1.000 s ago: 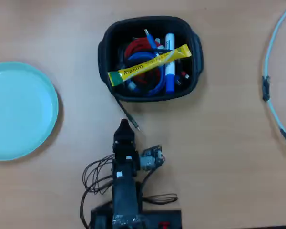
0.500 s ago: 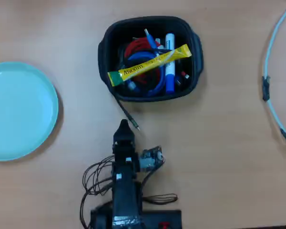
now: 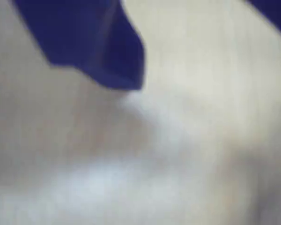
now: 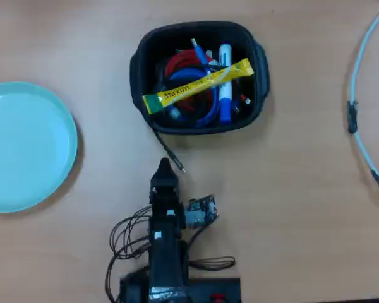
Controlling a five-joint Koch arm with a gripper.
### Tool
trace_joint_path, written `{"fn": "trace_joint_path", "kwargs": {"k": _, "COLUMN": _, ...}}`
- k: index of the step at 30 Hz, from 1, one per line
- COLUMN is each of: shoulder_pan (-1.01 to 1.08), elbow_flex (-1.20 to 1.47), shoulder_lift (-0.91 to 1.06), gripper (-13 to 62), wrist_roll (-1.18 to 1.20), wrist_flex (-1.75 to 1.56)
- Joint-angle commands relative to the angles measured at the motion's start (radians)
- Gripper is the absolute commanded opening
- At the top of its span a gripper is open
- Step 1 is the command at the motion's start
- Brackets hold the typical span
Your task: Pick up the yellow instant coffee stick, then put it in the black bowl
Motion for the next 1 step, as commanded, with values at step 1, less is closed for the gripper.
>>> {"fn": "trace_joint_path", "kwargs": {"k": 1, "shoulder_pan": 0.0, "elbow_flex": 0.087, "shoulder_lift": 0.054, "gripper": 42.9, "wrist_roll": 0.017, "wrist_flex": 0.041}}
